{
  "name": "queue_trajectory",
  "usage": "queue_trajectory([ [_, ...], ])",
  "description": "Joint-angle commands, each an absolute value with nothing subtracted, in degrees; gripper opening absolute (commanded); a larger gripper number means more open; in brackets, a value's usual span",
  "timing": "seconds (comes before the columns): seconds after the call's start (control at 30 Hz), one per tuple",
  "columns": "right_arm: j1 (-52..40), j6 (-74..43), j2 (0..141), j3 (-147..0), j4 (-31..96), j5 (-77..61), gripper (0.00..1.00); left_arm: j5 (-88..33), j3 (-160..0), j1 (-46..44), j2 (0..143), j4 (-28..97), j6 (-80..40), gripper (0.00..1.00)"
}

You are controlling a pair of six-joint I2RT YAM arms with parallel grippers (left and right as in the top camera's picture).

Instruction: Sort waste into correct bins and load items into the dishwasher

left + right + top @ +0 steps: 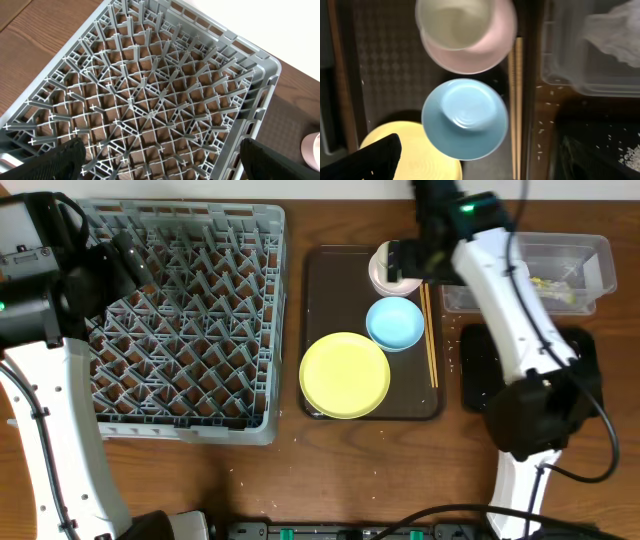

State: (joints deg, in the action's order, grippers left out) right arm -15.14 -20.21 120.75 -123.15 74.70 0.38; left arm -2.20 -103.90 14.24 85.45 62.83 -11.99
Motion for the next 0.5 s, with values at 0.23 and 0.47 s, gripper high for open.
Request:
queue_trajectory([
  [0.23,-6.48,-19.09,118.58,-123.39,75.22,-18.24,0.99,-1.89,-103.81,14.46,85.54,62.96,-11.7,1.0],
  [0.47,-3.36,-17.98,118.58,-123.39,79.48,-26.79,0.99,-1.89,-103.81,14.46,85.56,62.11,-11.7,1.0],
])
